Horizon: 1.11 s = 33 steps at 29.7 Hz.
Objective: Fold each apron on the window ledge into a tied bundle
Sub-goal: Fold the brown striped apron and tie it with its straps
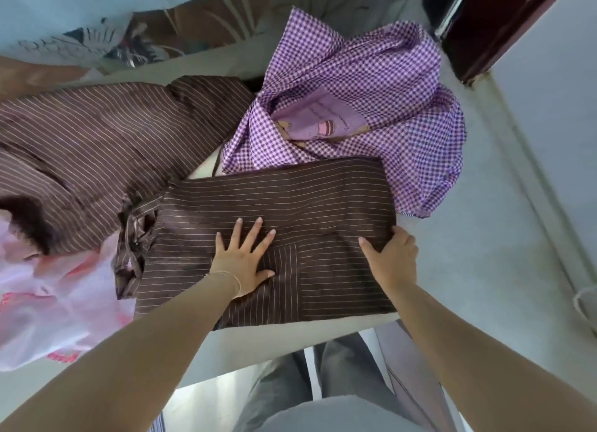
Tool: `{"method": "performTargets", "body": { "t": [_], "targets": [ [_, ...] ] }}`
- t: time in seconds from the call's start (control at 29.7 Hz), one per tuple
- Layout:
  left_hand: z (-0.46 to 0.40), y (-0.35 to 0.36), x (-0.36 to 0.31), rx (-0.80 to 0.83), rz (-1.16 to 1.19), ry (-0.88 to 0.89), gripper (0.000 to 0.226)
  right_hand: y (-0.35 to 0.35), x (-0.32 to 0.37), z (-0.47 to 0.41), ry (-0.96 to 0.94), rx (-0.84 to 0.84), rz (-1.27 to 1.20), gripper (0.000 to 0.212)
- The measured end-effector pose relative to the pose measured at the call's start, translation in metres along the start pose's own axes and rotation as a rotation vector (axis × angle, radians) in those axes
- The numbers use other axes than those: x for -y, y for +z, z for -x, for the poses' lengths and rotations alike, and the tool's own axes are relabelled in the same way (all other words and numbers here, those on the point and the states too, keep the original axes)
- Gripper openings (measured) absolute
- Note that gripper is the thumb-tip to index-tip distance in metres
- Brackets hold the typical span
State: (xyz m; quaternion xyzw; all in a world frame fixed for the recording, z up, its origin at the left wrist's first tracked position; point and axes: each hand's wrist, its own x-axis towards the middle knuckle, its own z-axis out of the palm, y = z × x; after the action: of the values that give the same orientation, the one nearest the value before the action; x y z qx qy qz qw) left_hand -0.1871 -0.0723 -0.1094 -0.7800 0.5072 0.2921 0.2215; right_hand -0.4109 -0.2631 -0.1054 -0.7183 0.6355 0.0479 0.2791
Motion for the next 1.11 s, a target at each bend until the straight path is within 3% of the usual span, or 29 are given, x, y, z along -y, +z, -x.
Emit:
{"method": "performTargets", "body": {
  "t": [0.1,0.2,0.27,0.34,0.4,0.47,0.54,0.61,0.71,0.84,0.94,1.01,1.11],
  "targets": [
    [0.008,0.009,-0.013,0.015,0.021,-0.007,0.084,-0.001,-0.019,-0.005,-0.010,0.094,0.071,0.044],
    [0.013,0.013,-0.031,0.011,0.077,0.013,0.085,-0.007,-0.032,-0.013,0.045,-0.008,-0.078,0.025],
    [0.016,0.014,-0.041,0.009,0.088,0.034,0.087,-0.014,-0.035,-0.017,0.158,-0.153,-0.130,0.029],
    [0.018,0.015,-0.047,-0.013,0.078,0.033,0.087,-0.019,-0.031,-0.017,0.238,-0.267,0.035,0.041],
    [0.020,0.017,-0.050,-0.068,0.116,-0.008,0.083,-0.016,-0.014,-0.006,0.057,-0.306,0.154,0.045],
    [0.019,0.015,-0.051,-0.152,0.251,-0.067,0.075,-0.006,0.017,0.013,-0.254,-0.122,0.094,0.039],
    [0.020,0.014,-0.047,-0.239,0.440,-0.100,0.067,0.014,0.056,0.041,-0.474,0.306,0.056,0.034],
    [0.026,0.012,-0.036,-0.358,0.581,-0.099,0.058,0.038,0.086,0.067,-0.595,0.592,0.059,0.036],
    [0.045,0.016,-0.006,-0.568,0.700,-0.234,0.047,0.068,0.102,0.083,-0.599,0.642,0.262,0.057],
    [0.079,0.037,0.047,-0.825,0.988,-0.835,0.045,0.075,0.094,0.076,-0.523,0.498,0.582,0.072],
    [0.101,0.057,0.074,-0.706,1.113,-1.040,0.055,0.069,0.098,0.075,-0.369,0.461,0.628,0.082],
    [0.102,0.078,0.083,-0.508,1.224,-0.930,0.063,0.070,0.107,0.083,-0.336,0.418,0.540,0.078],
    [0.101,0.090,0.092,-0.397,1.382,-0.737,0.061,0.088,0.127,0.106,-0.464,0.451,0.284,0.071]
  ]
}}
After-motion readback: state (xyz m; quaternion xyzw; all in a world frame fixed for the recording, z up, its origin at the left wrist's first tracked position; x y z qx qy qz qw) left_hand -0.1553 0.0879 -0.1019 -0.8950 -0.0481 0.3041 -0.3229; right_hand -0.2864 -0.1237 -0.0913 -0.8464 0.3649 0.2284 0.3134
